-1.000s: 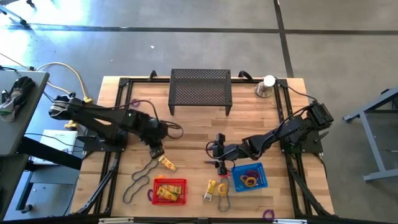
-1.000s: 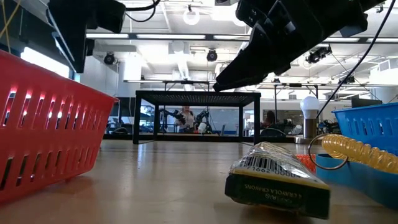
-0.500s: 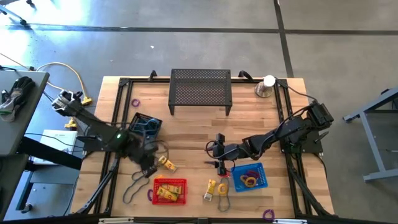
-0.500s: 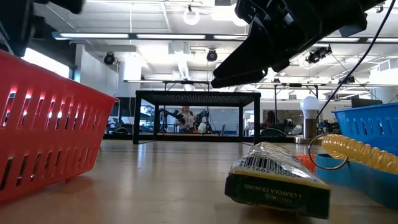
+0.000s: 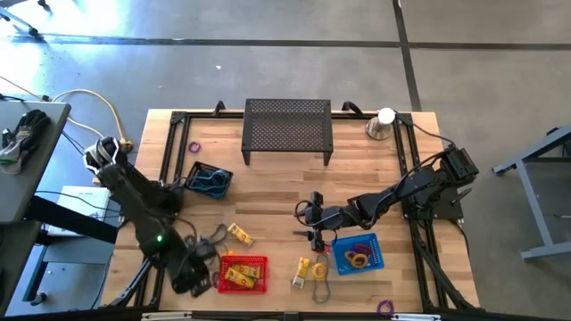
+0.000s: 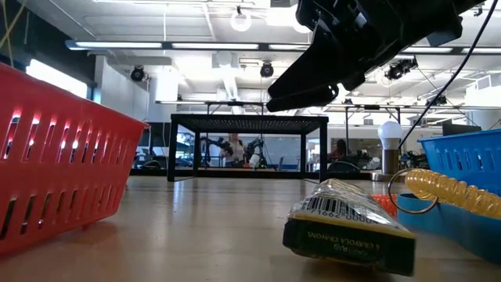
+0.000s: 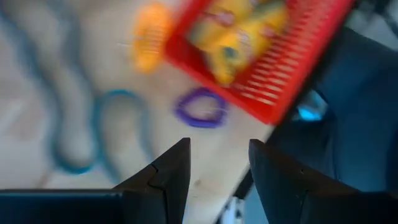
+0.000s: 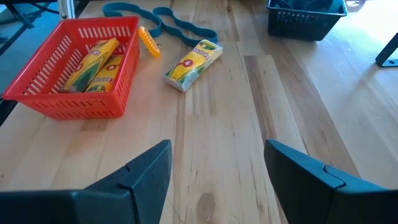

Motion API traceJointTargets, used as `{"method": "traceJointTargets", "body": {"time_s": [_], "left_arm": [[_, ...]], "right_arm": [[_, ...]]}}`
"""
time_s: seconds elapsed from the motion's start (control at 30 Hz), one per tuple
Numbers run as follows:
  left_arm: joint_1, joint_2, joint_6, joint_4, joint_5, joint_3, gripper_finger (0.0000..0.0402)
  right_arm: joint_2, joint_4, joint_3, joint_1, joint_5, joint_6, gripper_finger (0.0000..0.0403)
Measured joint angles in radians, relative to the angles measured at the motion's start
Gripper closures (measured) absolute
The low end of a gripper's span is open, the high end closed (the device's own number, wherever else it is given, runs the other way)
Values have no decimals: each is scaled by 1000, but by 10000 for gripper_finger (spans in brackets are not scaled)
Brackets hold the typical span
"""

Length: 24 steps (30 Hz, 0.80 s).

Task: Pick & Place Office Desk Supplies
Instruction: Put the violet spring keychain into the blue bin

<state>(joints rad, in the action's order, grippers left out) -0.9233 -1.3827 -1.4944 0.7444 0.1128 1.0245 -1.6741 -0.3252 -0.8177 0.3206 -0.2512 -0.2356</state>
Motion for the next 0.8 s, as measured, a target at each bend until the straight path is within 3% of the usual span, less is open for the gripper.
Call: {"method": "traceJointTargets", "body": {"time_s": [0.4,0.53,0.8], "left_arm": [[-56,-201,92,-409,-47,0,245],[-41,-220,64,-430,-140,0,246],[-41,-230,114,-388,-74,0,250]], "right_arm": [[0,0,0,0,0,-14,158],[0,0,0,0,1,-34,158],[0,0,0,16,1,-34,158]]}}
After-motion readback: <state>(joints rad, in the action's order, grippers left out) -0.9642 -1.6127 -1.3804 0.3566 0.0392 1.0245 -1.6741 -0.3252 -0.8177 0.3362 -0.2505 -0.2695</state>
